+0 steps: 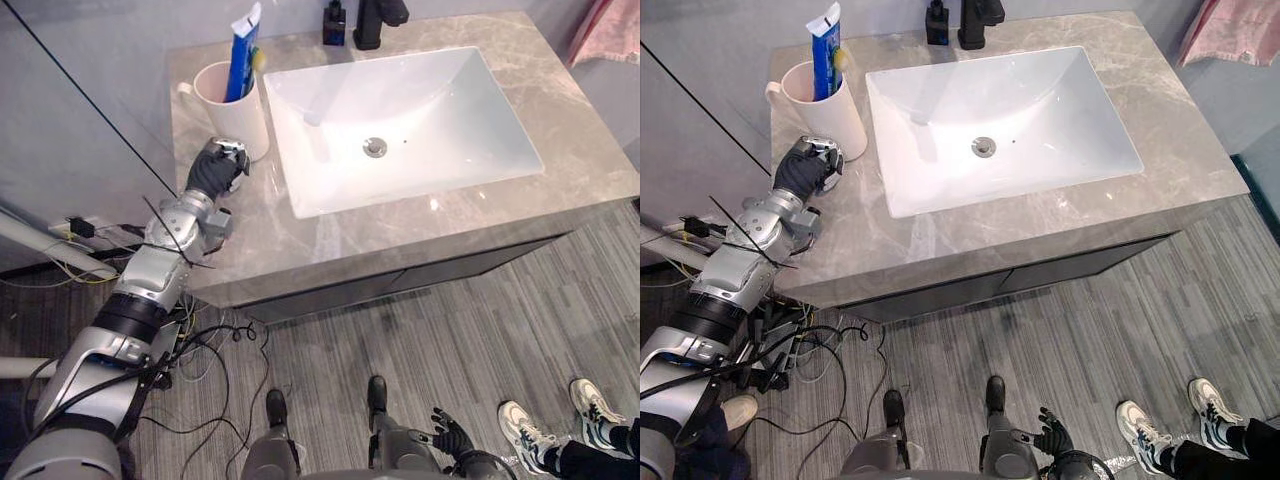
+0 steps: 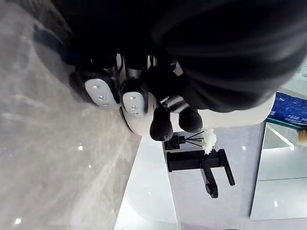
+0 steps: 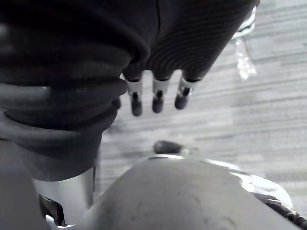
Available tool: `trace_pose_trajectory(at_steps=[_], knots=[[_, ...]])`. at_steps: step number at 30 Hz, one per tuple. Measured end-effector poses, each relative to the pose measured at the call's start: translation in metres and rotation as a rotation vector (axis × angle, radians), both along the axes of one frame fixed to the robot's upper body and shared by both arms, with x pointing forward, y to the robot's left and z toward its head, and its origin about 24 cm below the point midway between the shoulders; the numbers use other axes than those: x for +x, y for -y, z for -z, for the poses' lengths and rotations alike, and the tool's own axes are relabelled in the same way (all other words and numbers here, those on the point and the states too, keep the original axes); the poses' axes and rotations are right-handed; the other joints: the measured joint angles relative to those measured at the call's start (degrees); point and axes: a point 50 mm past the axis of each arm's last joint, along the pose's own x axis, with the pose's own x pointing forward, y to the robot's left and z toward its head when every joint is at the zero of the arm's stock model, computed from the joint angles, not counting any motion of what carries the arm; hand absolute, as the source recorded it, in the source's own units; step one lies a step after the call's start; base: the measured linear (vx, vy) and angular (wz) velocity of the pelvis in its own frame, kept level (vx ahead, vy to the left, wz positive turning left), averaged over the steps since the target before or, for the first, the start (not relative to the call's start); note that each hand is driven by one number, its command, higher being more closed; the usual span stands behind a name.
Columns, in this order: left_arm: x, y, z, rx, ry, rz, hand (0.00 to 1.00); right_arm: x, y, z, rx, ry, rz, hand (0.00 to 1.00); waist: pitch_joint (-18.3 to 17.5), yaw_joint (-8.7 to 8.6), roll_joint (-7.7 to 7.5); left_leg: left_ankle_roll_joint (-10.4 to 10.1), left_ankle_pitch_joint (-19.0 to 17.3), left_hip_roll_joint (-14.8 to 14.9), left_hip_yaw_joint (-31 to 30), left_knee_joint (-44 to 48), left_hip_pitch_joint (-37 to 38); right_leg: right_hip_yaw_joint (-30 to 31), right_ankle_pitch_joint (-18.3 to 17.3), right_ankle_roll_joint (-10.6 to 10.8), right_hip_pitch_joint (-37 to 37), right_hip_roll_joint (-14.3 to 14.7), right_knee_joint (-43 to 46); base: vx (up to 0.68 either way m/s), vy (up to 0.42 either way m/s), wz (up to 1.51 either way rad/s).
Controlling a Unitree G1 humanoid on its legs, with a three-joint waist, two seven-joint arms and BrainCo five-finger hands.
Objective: Organize washtable
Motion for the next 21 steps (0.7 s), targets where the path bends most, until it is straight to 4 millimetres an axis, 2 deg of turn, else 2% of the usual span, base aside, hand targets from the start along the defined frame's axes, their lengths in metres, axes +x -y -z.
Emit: trace_pose_trajectory(at_steps=[9,15,17,21], knots=[[0.007,0.016,-0.016,-0.029,0.056,0.031,1.0,0.004,0.0,-0.002,0.002,0.018,0.003,0.0,1.79,0.24,-0.19,-0.04,0.0,0.0,0.25,0.0,-0.64,0.22,0.28,0.12,-0.86,-0.01,-0.12,-0.03,-0.005,-0.02],[0.012,0.027,-0.039,-0.054,0.122,0.041,1.0,0.008,0.001,-0.005,0.003,0.04,0.012,0.0,3.14,0.38,-0.28,-0.03,0.01,0.0,0.46,-0.01,-1.59,0.6,0.37,0.21,-1.91,0.02,-0.12,0.0,-0.002,-0.01],[0.013,0.027,-0.043,-0.063,0.136,0.036,1.0,0.01,0.0,-0.006,0.005,0.049,0.01,0.0,3.35,0.33,-0.44,-0.03,0.01,0.0,0.82,0.0,-1.65,1.08,0.44,0.27,-2.16,0.03,-0.11,0.0,-0.006,-0.1],[0.022,0.026,-0.063,-0.073,0.173,-0.006,1.0,0.014,-0.002,-0.008,0.008,0.067,-0.002,0.0,4.88,0.14,-1.13,-0.01,0.02,0.0,1.51,0.34,-1.94,1.96,0.97,0.29,-2.76,0.02,-0.11,-0.03,-0.005,-0.09]])
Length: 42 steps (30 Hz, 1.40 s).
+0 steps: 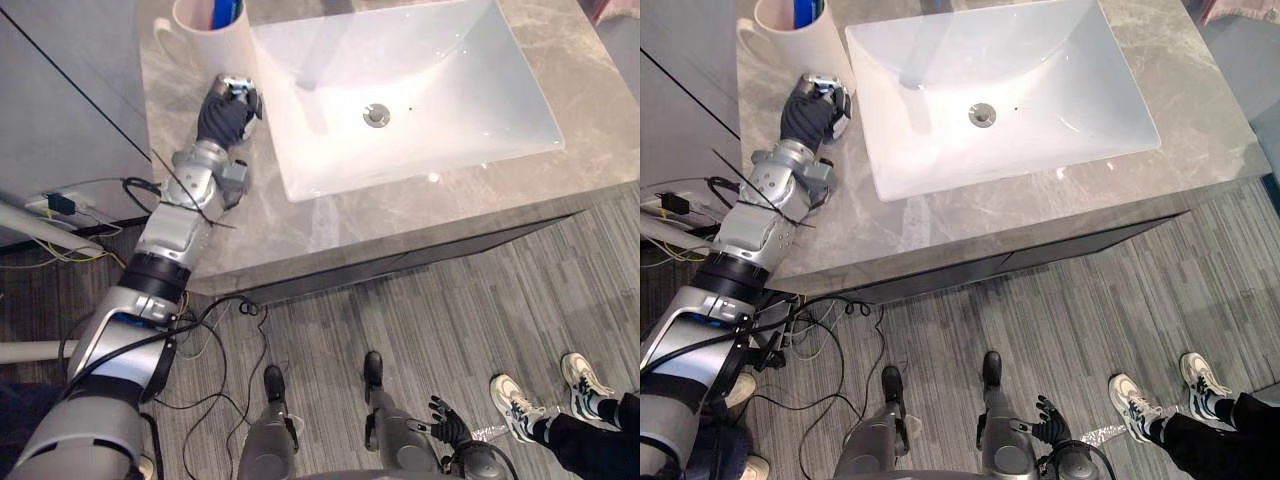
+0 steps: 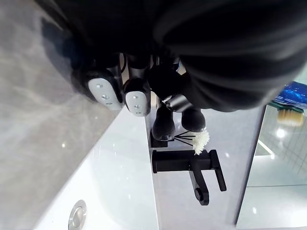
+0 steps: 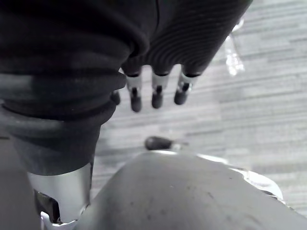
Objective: Organize washtable
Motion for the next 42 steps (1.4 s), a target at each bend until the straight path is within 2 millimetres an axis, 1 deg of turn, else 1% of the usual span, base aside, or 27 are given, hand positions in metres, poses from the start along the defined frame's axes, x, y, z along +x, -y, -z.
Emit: trace_pose_trajectory(at_steps=[3,5,10,13,15,20,22,24,28,30,31,33,34,36,37,38,39,40,41,42], knots=[[0.004,-0.004,-0.014,-0.006,0.026,-0.037,1.0,0.006,-0.002,-0.003,0.002,0.022,-0.015,0.0,1.13,-0.57,-0.49,0.0,0.0,0.03,0.22,0.28,-0.46,0.46,0.1,0.04,-0.71,-0.01,0.37,-0.07,-0.011,-0.05],[0.006,-0.007,-0.021,-0.008,0.039,-0.058,1.0,0.007,-0.003,-0.004,0.003,0.028,-0.016,0.0,1.31,-0.66,-0.6,0.01,0.02,0.02,0.41,0.29,-0.98,0.81,0.29,0.16,-1.41,-0.01,0.45,-0.06,-0.012,-0.08],[0.01,-0.023,-0.046,-0.012,0.077,-0.145,1.0,0.013,-0.005,-0.006,0.009,0.053,-0.021,0.0,2.86,-1.41,-1.05,0.05,0.06,0.03,0.97,0.48,-1.32,1.35,0.61,0.19,-2.05,0.02,0.48,-0.02,-0.01,-0.06],[0.01,-0.026,-0.062,-0.024,0.111,-0.167,1.0,0.017,-0.006,-0.008,0.018,0.07,-0.029,0.0,4.27,-1.59,-1.52,0.05,0.06,0.04,1.0,0.61,-1.4,1.39,0.64,0.19,-2.1,0.03,0.48,0.0,0.0,0.0],[0.009,-0.027,-0.071,-0.038,0.135,-0.181,1.0,0.019,-0.007,-0.009,0.026,0.076,-0.037,0.0,4.54,-1.7,-1.67,0.06,0.06,0.04,0.94,0.65,-2.03,1.36,0.65,0.19,-2.64,0.03,0.51,0.0,0.0,0.0],[0.009,-0.028,-0.074,-0.048,0.137,-0.187,1.0,0.019,-0.007,-0.009,0.027,0.083,-0.039,0.0,4.55,-1.78,-1.68,0.06,0.06,0.04,0.9,0.66,-2.12,1.36,0.64,0.19,-2.7,0.04,0.56,0.0,0.0,0.0],[0.009,-0.03,-0.074,-0.065,0.138,-0.193,1.0,0.02,-0.008,-0.01,0.028,0.085,-0.04,0.0,4.55,-2.11,-1.69,0.06,0.06,0.05,0.82,0.73,-2.09,1.32,0.64,0.19,-2.63,0.04,0.62,-0.03,-0.017,0.02],[0.009,-0.033,-0.073,-0.073,0.133,-0.199,1.0,0.02,-0.008,-0.01,0.028,0.087,-0.043,0.0,4.55,-2.55,-1.69,0.06,0.06,0.05,0.69,0.73,-1.85,1.22,0.64,0.18,-2.3,0.04,0.6,-0.02,-0.009,0.01],[0.009,-0.033,-0.068,-0.079,0.126,-0.198,1.0,0.02,-0.009,-0.01,0.028,0.086,-0.045,0.0,4.55,-2.63,-1.69,0.06,0.06,0.05,0.64,0.71,-1.38,1.17,0.64,0.18,-1.78,0.04,0.51,0.0,0.0,0.0],[-0.001,-0.023,-0.051,-0.06,0.147,-0.152,1.0,0.019,-0.009,-0.009,0.028,0.08,-0.043,0.0,4.51,-2.44,-1.61,0.06,0.06,0.05,0.28,0.67,-0.75,0.91,0.58,0.2,-0.86,0.04,0.26,-0.01,-0.014,0.05],[-0.004,-0.022,-0.048,-0.056,0.152,-0.139,1.0,0.019,-0.009,-0.009,0.027,0.078,-0.042,0.0,4.48,-2.28,-1.55,0.06,0.06,0.05,0.22,0.66,-0.74,0.83,0.58,0.2,-0.83,0.04,0.27,-0.01,-0.012,0.05],[-0.018,-0.016,-0.031,-0.048,0.168,-0.086,1.0,0.017,-0.006,-0.007,0.027,0.064,-0.019,0.0,4.32,-1.21,-1.23,0.06,0.06,0.04,0.07,0.65,-0.41,0.47,0.5,0.09,-0.45,0.04,0.27,0.0,-0.004,0.02],[-0.022,-0.016,-0.025,-0.05,0.166,-0.077,1.0,0.016,-0.005,-0.006,0.028,0.06,-0.01,0.0,4.25,-1.07,-1.1,0.06,0.06,0.04,-0.09,0.64,-0.14,0.23,0.45,0.01,-0.1,0.05,0.24,0.01,-0.011,0.11],[-0.034,-0.018,0.005,-0.056,0.123,-0.061,1.0,0.013,-0.001,-0.004,0.016,0.038,0.004,0.0,3.39,-0.78,0.17,0.06,0.06,0.04,-1.37,0.61,0.51,-1.26,0.15,-0.39,1.36,0.07,0.24,0.01,-0.011,0.27],[-0.041,-0.019,0.021,-0.069,0.091,-0.056,1.0,0.01,0.003,-0.003,0.002,0.022,0.01,0.0,2.69,-0.01,1.11,0.06,0.06,0.02,-2.03,0.59,0.92,-2.25,-0.05,-0.68,2.22,0.07,0.23,0.01,-0.007,0.27],[-0.044,-0.02,0.031,-0.08,0.071,-0.056,1.0,0.008,0.005,-0.002,-0.003,0.016,0.014,0.0,2.24,0.51,1.55,0.06,0.06,0.02,-2.25,0.5,1.24,-2.52,-0.2,-0.79,2.66,0.07,0.23,0.01,-0.009,0.31],[-0.054,-0.025,0.051,-0.091,0.024,-0.062,1.0,0.005,0.006,0.0,-0.008,-0.002,0.017,0.0,1.12,0.92,2.43,0.06,0.06,-0.02,-3.11,0.4,1.8,-3.5,-0.59,-0.86,3.65,0.06,0.25,0.02,-0.012,0.3],[-0.065,-0.033,0.071,-0.095,-0.027,-0.075,1.0,0.001,0.008,0.002,-0.013,-0.021,0.02,0.0,-0.14,1.48,2.92,0.05,0.05,-0.02,-3.66,0.19,2.63,-4.08,-1.16,-0.65,4.8,0.06,0.27,0.03,-0.014,0.33],[-0.073,-0.037,0.083,-0.1,-0.062,-0.081,1.0,-0.004,0.01,0.004,-0.014,-0.037,0.028,0.0,-0.93,2.25,3.32,0.03,0.04,-0.02,-4.06,-0.03,3.61,-4.65,-1.54,-0.59,5.93,0.07,0.3,0.02,-0.012,0.27],[-0.079,-0.039,0.091,-0.112,-0.078,-0.085,1.0,-0.007,0.011,0.004,-0.015,-0.045,0.035,0.0,-1.55,2.65,3.7,0.03,0.04,-0.02,-4.56,-0.12,4.01,-5.19,-1.82,-0.65,6.67,0.07,0.33,0.03,-0.016,0.42]])
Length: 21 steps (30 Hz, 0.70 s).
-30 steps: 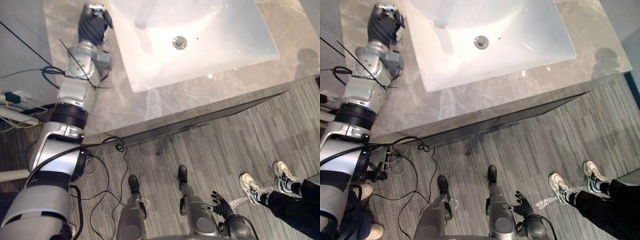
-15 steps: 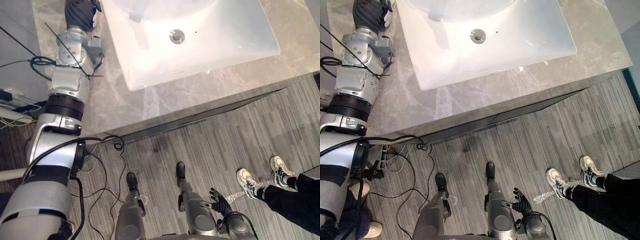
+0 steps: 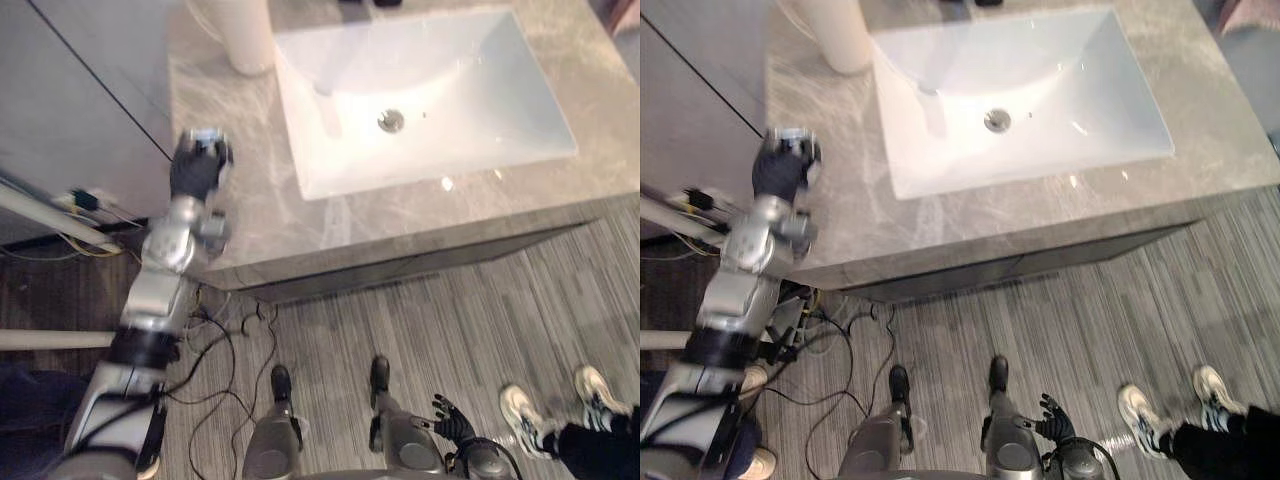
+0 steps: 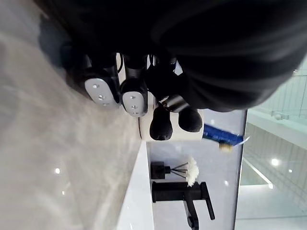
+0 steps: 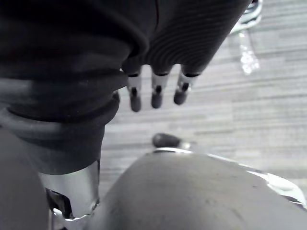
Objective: Organize washtable
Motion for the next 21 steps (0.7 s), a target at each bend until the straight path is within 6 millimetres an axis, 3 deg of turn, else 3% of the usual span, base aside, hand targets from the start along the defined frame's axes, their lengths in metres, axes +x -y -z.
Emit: trace_pose_trajectory(at_steps=[1,3,9,12,13,16,19,20,21], knots=[[-0.016,-0.006,0.016,-0.044,-0.028,-0.028,1.0,-0.01,0.003,0.003,-0.004,-0.029,0.011,0.0,-2.31,1.14,0.77,-0.02,-0.01,-0.08,-1.25,-0.17,0.94,-1.5,-0.8,0.21,1.77,-0.03,0.12,0.02,-0.011,0.45],[-0.03,-0.012,0.024,-0.063,-0.038,-0.057,1.0,-0.015,0.003,0.005,-0.005,-0.049,0.013,0.0,-3.53,1.6,1.01,-0.04,-0.04,-0.11,-2.2,-0.26,1.99,-2.33,-1.4,0.24,3.43,-0.05,0.21,0.02,-0.006,0.39],[-0.1,-0.037,0.059,-0.128,-0.097,-0.253,1.0,-0.045,0.006,0.014,-0.015,-0.154,0.008,0.0,-11.15,5.78,1.53,-0.31,-0.3,-0.42,-6.63,-0.2,3.79,-6.78,-3.85,0.78,7.86,-0.16,0.47,0.0,-0.014,0.36],[-0.126,-0.039,0.081,-0.209,-0.159,-0.332,1.0,-0.053,0.01,0.017,-0.007,-0.187,0.036,0.0,-12.26,7.02,1.8,-0.46,-0.64,-0.7,-9.54,0.04,3.75,-9.58,-5.49,1.41,8.76,-0.33,1.92,-0.04,-0.027,0.66],[-0.144,-0.037,0.098,-0.274,-0.223,-0.382,1.0,-0.06,0.011,0.018,-0.006,-0.206,0.057,0.0,-12.82,7.54,1.59,-0.47,-0.63,-0.99,-12.39,0.51,3.04,-12.43,-6.63,1.77,9.83,-0.31,2.72,-0.04,-0.046,0.9],[-0.157,-0.031,0.122,-0.358,-0.31,-0.425,1.0,-0.066,0.01,0.019,-0.002,-0.225,0.064,0.0,-13.08,8.23,1.39,-0.46,-0.12,-1.54,-16.11,1.8,2.03,-16.07,-8.21,1.8,10.51,-0.63,5.27,0.0,-0.036,0.78],[-0.165,-0.024,0.166,-0.419,-0.486,-0.451,1.0,-0.065,0.007,0.019,0.006,-0.216,0.062,0.0,-13.51,8.97,1.04,-0.49,0.24,-1.98,-18.15,2.26,1.71,-19.0,-10.69,2.06,10.52,-1.66,9.4,0.03,-0.015,0.42],[-0.171,-0.02,0.188,-0.442,-0.586,-0.462,0.0,-0.063,0.005,0.017,0.008,-0.196,0.059,0.0,-13.7,8.86,0.87,-0.54,0.31,-2.22,-18.66,2.5,1.7,-19.57,-11.68,2.16,10.48,-2.16,11.05,0.04,-0.008,0.31],[-0.175,-0.018,0.199,-0.455,-0.639,-0.467,0.0,-0.06,0.004,0.017,0.01,-0.186,0.057,0.0,-13.71,8.81,0.72,-0.63,0.47,-2.33,-18.83,2.54,1.85,-19.83,-11.99,2.13,10.57,-2.31,11.49,0.03,-0.008,0.22]])
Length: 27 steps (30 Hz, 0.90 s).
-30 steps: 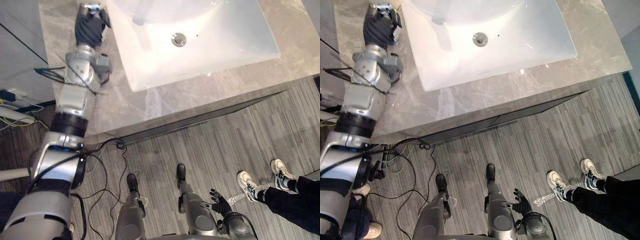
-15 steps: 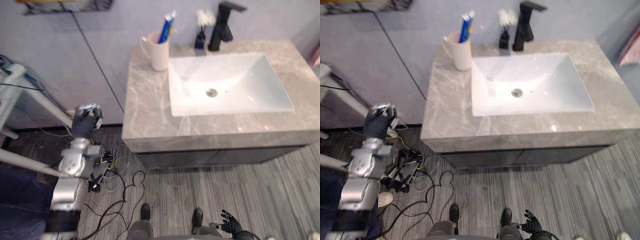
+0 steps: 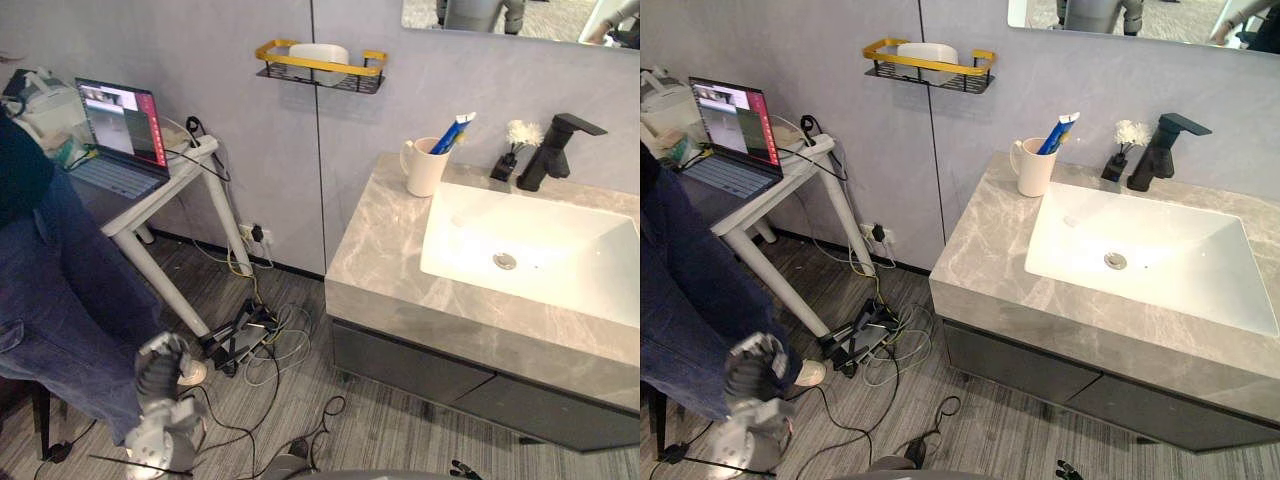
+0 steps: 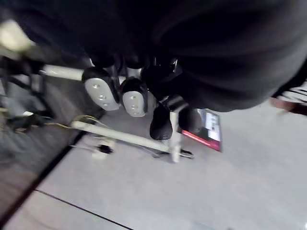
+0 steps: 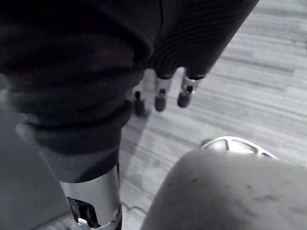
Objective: Organize washtable
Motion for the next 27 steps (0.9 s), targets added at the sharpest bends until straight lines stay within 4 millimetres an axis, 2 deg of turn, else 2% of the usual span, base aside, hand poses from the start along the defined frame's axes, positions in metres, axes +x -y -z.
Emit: trace_pose_trajectory(at_steps=[3,5,8,11,16,19,21,22,25,27], knots=[[-0.023,0.012,0.053,-0.094,-0.262,0.009,0.0,0.012,-0.007,-0.004,0.014,0.054,-0.002,0.0,-0.53,-0.13,-0.87,-0.01,0.03,-0.14,-0.08,0.11,0.19,-0.7,-1.43,0.1,-0.28,-0.61,1.74,0.0,-0.005,0.12],[-0.034,0.018,0.072,-0.093,-0.389,0.038,0.0,0.017,-0.011,-0.005,0.021,0.073,0.002,0.0,-0.55,-0.23,-0.9,-0.01,0.03,-0.11,-0.07,0.1,0.23,-0.75,-1.85,0.06,-0.45,-0.68,2.06,0.0,0.0,0.0],[-0.059,0.029,0.103,-0.112,-0.612,0.061,0.0,0.027,-0.029,-0.005,0.056,0.107,0.023,0.0,-0.69,-0.59,-1.13,-0.18,0.22,0.15,-0.04,-0.41,0.2,-0.79,-2.68,-0.07,-1.08,-0.73,2.76,0.0,0.0,0.0],[-0.074,0.028,0.111,-0.123,-0.709,0.024,0.0,0.032,-0.041,-0.005,0.087,0.123,0.041,0.0,-0.68,-1.09,-1.41,-0.16,0.34,0.18,0.11,-0.95,0.18,-0.82,-2.74,-0.13,-1.26,-0.75,2.64,0.0,0.0,0.0],[-0.076,0.028,0.114,-0.118,-0.743,0.029,0.0,0.035,-0.046,-0.005,0.099,0.129,0.053,0.0,-0.7,-1.61,-1.55,-0.21,0.65,0.11,0.22,-1.83,0.24,-0.84,-2.53,0.24,-1.16,-0.87,2.47,0.04,-0.006,0.01],[-0.064,0.03,0.113,-0.115,-0.717,0.045,0.0,0.04,-0.048,-0.006,0.105,0.141,0.05,0.0,-0.23,-1.73,-1.7,-0.29,0.81,-0.08,0.25,-1.33,0.1,-2.06,-2.57,0.22,-0.3,-1.08,2.51,0.03,-0.006,0.16],[-0.052,0.033,0.112,-0.111,-0.69,0.063,0.0,0.046,-0.049,-0.007,0.108,0.155,0.043,0.0,1.27,-1.69,-1.37,-0.29,0.81,-0.22,0.38,-0.33,-0.29,-2.87,-2.98,0.16,-0.28,-1.5,2.87,-0.05,0.017,0.23],[-0.048,0.035,0.111,-0.107,-0.682,0.078,0.0,0.049,-0.05,-0.008,0.109,0.162,0.038,0.0,2.04,-1.71,-0.73,-0.18,0.89,-0.3,0.32,0.27,-1.16,-3.39,-3.39,0.11,-0.86,-1.69,3.73,-0.05,0.0,0.19],[-0.036,0.04,0.108,-0.092,-0.647,0.106,0.0,0.06,-0.052,-0.011,0.106,0.188,0.031,0.0,3.61,-1.77,-1.03,-0.14,1.6,-0.45,0.52,2.02,-3.84,-4.23,-4.45,-0.13,-3.15,-2.59,6.68,-0.08,0.008,0.21],[-0.033,0.044,0.107,-0.093,-0.628,0.108,0.0,0.07,-0.052,-0.013,0.099,0.211,0.027,0.0,4.12,-1.65,-0.52,0.67,2.46,-0.16,3.09,1.77,-5.51,-4.0,-4.62,-0.36,-5.35,-3.32,8.27,-0.09,0.028,0.01]])
